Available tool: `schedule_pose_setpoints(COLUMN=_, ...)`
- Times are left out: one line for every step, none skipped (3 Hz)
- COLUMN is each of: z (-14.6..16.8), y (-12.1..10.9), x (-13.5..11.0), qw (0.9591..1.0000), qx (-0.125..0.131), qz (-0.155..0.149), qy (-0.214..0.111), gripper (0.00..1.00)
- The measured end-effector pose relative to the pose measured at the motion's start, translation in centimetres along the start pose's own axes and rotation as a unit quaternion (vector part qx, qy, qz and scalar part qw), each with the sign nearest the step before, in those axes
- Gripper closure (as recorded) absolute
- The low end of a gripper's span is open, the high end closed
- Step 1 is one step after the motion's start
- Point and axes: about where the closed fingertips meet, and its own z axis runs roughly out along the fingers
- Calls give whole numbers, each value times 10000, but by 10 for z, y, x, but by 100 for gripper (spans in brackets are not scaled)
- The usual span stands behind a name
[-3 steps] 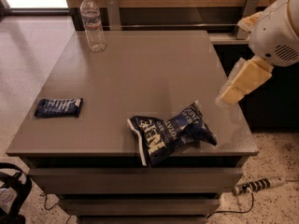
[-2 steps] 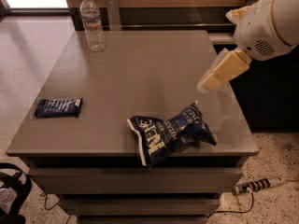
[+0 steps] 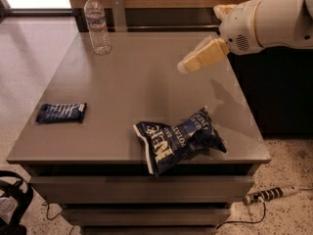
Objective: Knock water bottle over
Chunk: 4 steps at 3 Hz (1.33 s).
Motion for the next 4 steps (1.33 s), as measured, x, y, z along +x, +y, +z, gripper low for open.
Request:
schedule_pose_setpoints(z=0, y=0, x=0, qw=10000, qx=0, qz=-5, qy=2, gripper=0)
schedule_pose_setpoints(z=20, y=4, x=0, qw=9999, qx=-111, qz=62, qy=-114, gripper=0)
schedule_pose_setpoints(z=56, y=11, x=3, qw=9987, qx=-208, qz=273, qy=-382, gripper=0)
schedule_pose_setpoints(z=86, y=15, x=1, qw=9962, qx=-140, qz=505, qy=-697, gripper=0)
